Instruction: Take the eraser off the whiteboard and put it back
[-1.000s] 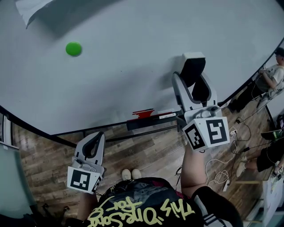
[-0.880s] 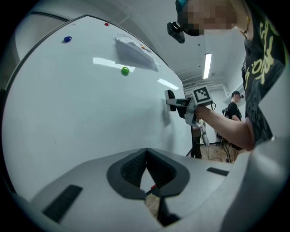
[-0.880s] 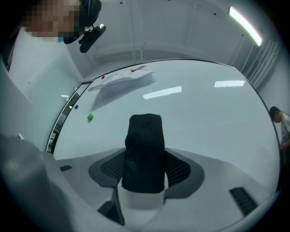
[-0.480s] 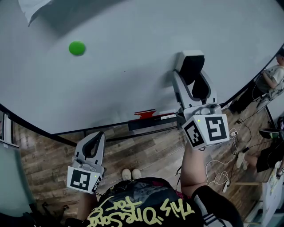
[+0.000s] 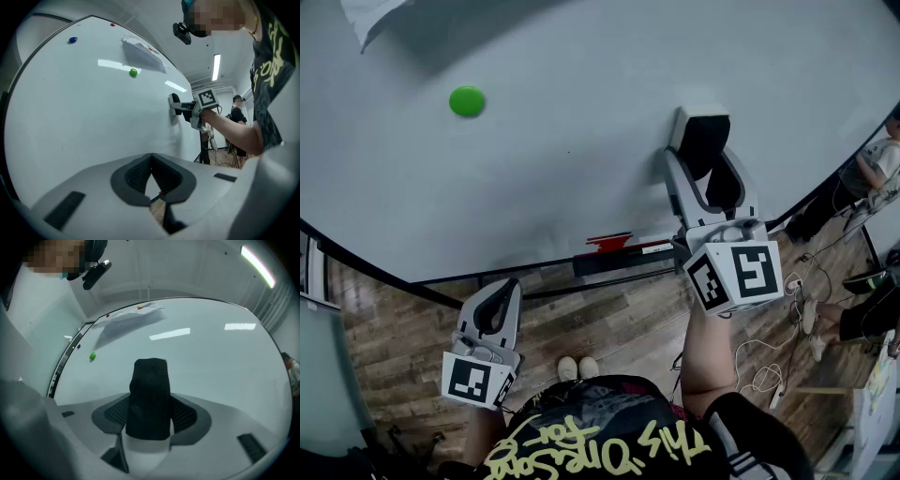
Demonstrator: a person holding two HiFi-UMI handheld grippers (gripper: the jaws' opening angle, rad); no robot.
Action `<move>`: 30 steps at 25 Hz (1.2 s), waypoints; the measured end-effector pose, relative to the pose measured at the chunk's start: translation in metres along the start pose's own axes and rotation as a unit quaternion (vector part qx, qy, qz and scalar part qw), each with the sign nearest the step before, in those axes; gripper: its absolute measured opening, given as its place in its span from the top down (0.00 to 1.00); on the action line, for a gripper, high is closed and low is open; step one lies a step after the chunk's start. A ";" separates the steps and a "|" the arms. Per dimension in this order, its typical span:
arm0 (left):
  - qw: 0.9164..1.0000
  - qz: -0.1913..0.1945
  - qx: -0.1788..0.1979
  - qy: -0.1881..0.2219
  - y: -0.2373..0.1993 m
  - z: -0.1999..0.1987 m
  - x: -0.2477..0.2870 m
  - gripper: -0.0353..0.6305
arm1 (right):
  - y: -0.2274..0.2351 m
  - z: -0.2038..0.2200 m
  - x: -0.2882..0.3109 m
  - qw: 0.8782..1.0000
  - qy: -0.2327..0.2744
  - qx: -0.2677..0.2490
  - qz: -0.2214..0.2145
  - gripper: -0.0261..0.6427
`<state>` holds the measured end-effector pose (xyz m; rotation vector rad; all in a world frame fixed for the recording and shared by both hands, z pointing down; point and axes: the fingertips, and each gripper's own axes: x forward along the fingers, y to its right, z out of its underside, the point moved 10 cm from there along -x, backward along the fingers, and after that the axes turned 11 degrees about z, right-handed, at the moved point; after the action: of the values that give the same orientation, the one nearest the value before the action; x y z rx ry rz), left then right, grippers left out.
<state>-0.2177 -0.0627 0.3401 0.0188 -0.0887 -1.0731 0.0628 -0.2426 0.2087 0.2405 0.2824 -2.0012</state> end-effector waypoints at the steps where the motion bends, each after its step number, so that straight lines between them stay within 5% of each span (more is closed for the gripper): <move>1: 1.000 0.000 0.001 0.000 0.000 0.000 0.000 0.94 | 0.000 0.000 0.000 1.000 0.000 0.000 0.000 0.59; 17: 1.000 0.010 0.022 -0.004 -0.001 0.001 0.003 0.94 | -0.002 0.001 0.001 1.000 0.004 -0.004 0.003 0.59; 30: 1.000 0.004 -0.008 0.004 0.007 -0.005 0.004 0.94 | -0.003 0.000 -0.017 1.000 0.003 0.003 -0.002 0.59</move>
<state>-0.2096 -0.0629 0.3357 0.0077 -0.0732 -1.0649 0.0671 -0.2266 0.2144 0.2492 0.2813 -2.0051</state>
